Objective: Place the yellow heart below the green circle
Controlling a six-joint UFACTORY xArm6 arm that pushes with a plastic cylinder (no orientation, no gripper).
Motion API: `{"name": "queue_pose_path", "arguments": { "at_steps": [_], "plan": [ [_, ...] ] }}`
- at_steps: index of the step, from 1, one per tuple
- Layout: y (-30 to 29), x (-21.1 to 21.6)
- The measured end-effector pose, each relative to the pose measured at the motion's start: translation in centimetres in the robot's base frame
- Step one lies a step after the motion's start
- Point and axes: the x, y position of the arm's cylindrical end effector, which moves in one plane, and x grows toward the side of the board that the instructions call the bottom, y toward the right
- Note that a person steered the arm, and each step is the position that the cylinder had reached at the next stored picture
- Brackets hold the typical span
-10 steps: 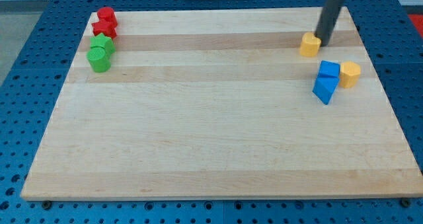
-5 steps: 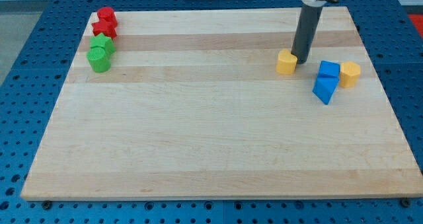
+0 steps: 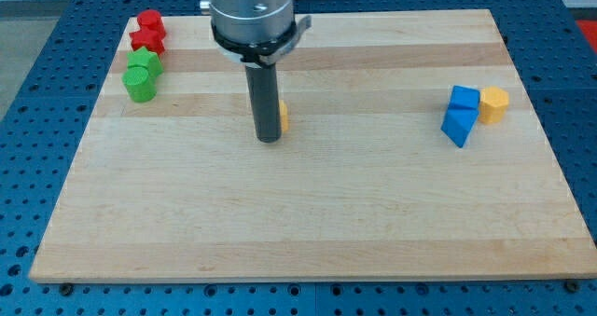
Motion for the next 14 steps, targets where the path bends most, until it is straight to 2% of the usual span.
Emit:
{"name": "queue_pose_path", "arguments": {
  "at_steps": [2, 3, 4, 5, 6, 8, 12, 13, 14],
  "plan": [
    [6.3, -0.9],
    [6.6, -3.3],
    [1.7, -3.3],
    [-3.7, -1.4],
    [-6.4, 0.0],
    [-7.6, 0.0],
    [-8.7, 2.8],
    [-7.0, 1.8],
    [-5.9, -1.5]
  ]
}}
